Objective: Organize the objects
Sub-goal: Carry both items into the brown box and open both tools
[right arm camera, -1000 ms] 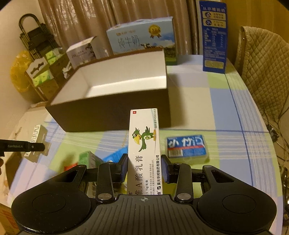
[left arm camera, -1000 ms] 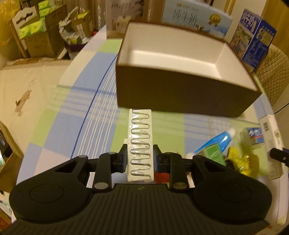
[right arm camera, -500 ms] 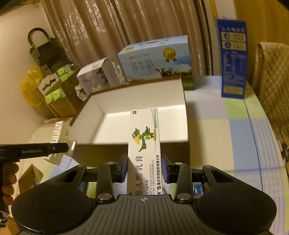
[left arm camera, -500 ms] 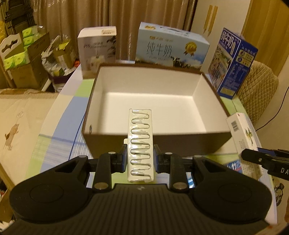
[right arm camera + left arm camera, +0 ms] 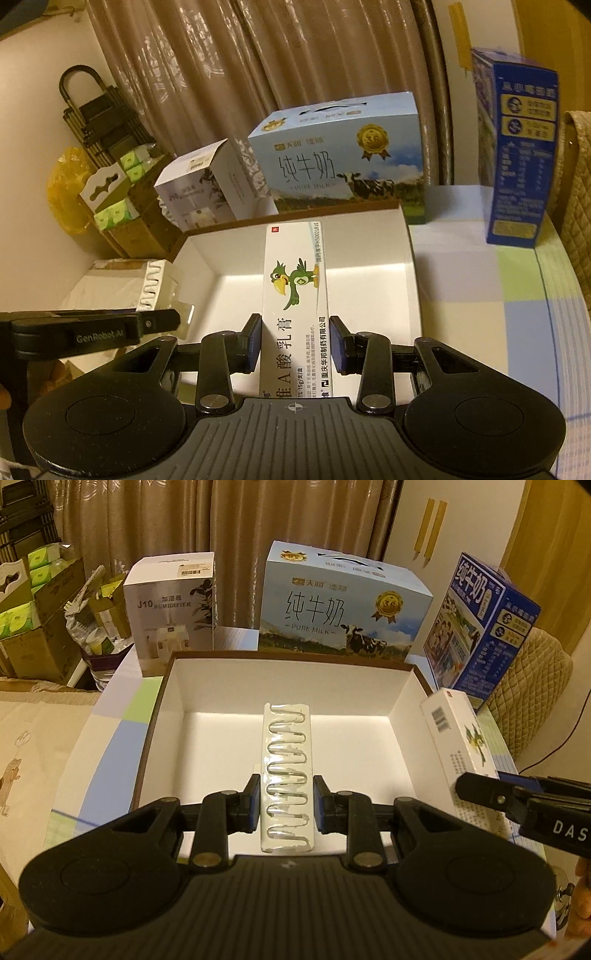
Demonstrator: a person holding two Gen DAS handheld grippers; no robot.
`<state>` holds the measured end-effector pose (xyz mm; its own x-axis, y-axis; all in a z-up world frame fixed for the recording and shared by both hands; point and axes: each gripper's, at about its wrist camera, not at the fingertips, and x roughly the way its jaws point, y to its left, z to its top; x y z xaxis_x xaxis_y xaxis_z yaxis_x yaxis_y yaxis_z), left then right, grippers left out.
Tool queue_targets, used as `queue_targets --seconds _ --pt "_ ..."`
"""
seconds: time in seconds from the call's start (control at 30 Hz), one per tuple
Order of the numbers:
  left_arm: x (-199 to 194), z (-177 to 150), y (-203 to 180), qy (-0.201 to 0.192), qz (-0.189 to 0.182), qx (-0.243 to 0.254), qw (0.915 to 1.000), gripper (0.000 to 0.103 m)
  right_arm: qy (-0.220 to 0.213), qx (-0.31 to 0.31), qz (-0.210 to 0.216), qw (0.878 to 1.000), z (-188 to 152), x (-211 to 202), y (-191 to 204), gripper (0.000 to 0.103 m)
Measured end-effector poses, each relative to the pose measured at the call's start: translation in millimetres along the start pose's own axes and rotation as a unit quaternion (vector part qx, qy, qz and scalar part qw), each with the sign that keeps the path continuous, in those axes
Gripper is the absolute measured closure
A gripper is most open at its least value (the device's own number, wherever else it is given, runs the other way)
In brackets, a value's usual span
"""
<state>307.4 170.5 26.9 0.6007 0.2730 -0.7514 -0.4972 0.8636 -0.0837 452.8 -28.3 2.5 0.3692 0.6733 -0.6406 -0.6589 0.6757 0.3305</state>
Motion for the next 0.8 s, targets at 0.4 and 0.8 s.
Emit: queue_targets --seconds 0.4,0.8 --pt "63 21 10 0.042 0.005 -0.014 0.9990 0.080 0.052 0.009 -0.017 0.998 11 68 -17 0.068" --pt "119 10 17 0.109 0.004 -0.027 0.9937 0.080 0.103 0.010 -0.033 0.994 0 114 -26 0.068"
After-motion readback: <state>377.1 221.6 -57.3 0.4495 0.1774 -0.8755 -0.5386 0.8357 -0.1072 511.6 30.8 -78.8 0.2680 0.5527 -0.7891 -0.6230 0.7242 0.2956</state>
